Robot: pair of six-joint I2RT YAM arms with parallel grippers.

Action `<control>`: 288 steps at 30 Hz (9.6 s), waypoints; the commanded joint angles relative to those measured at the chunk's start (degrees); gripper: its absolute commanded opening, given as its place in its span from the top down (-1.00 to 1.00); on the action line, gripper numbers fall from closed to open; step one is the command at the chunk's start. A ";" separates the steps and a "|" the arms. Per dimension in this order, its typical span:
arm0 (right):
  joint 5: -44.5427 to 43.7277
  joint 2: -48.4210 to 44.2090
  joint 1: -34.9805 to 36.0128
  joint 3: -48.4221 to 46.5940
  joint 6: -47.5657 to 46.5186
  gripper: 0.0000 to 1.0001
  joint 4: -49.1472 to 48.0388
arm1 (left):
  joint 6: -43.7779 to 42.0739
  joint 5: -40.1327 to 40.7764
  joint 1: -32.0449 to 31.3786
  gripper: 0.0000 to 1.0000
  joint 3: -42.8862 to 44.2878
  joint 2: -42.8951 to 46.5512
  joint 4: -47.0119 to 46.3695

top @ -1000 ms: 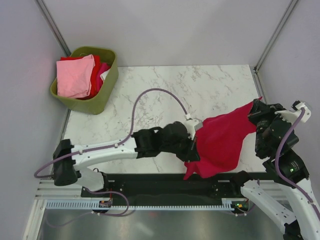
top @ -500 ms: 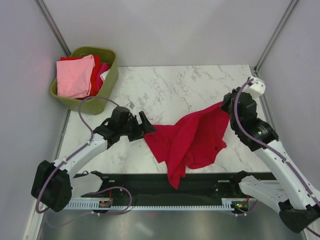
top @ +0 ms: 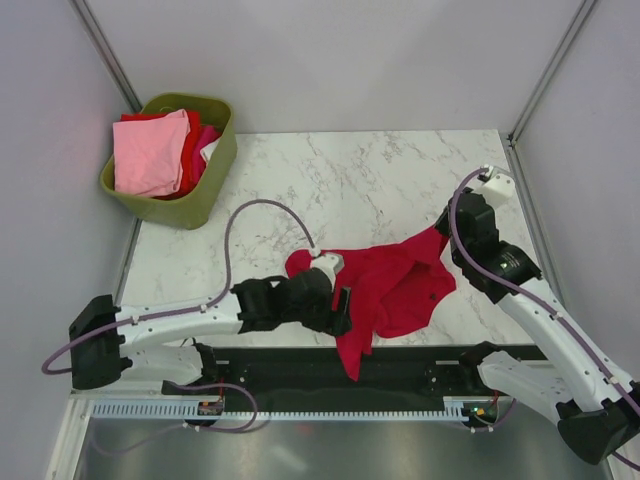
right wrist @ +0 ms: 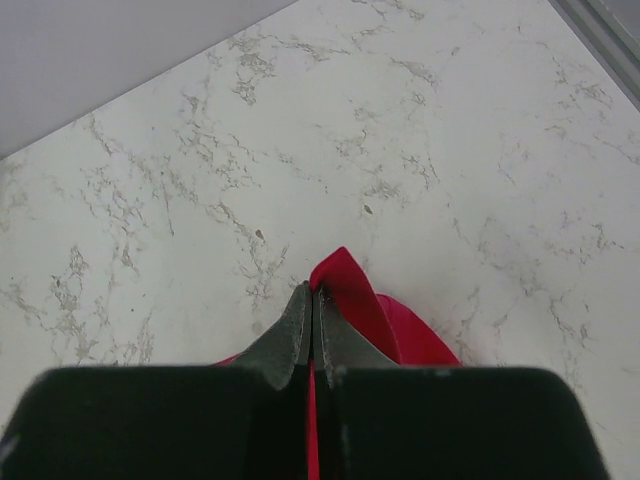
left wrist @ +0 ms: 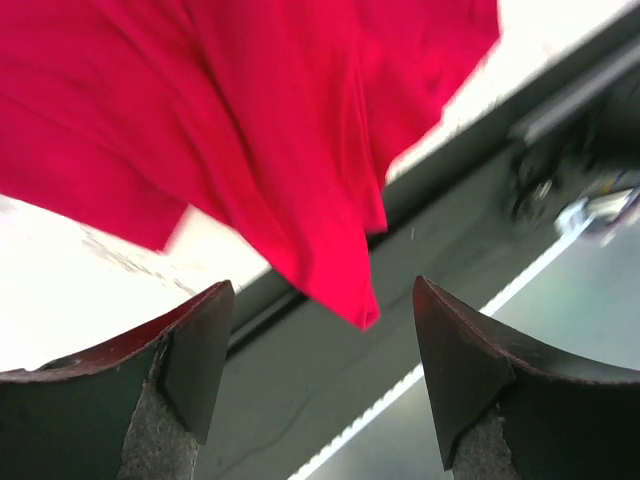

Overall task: Fold and stack the t-shirts
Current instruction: Flatten the tshirt out

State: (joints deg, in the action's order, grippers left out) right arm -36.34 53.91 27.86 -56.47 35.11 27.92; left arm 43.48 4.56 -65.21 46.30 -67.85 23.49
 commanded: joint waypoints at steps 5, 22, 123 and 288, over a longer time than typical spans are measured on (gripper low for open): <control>-1.54 -2.93 -0.26 2.76 -0.05 1.00 -1.29 | 8.89 7.57 -15.19 -0.52 3.35 -9.39 4.64; -0.58 -5.66 -0.17 5.05 1.01 1.00 -1.29 | 13.55 1.77 -19.34 -0.27 2.91 -19.94 -6.52; 21.30 53.73 -19.42 -46.07 0.31 1.00 -15.71 | -9.30 7.05 52.46 0.96 59.46 -43.47 6.49; 18.85 16.58 -18.80 29.13 15.86 0.66 -5.34 | 12.33 9.16 57.39 0.95 -17.65 9.93 -7.66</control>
State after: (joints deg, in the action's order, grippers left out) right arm -18.11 68.45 8.64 -28.69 50.02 22.09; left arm 57.74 12.95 -8.10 28.36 -58.72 17.39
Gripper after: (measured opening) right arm 0.198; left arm 0.028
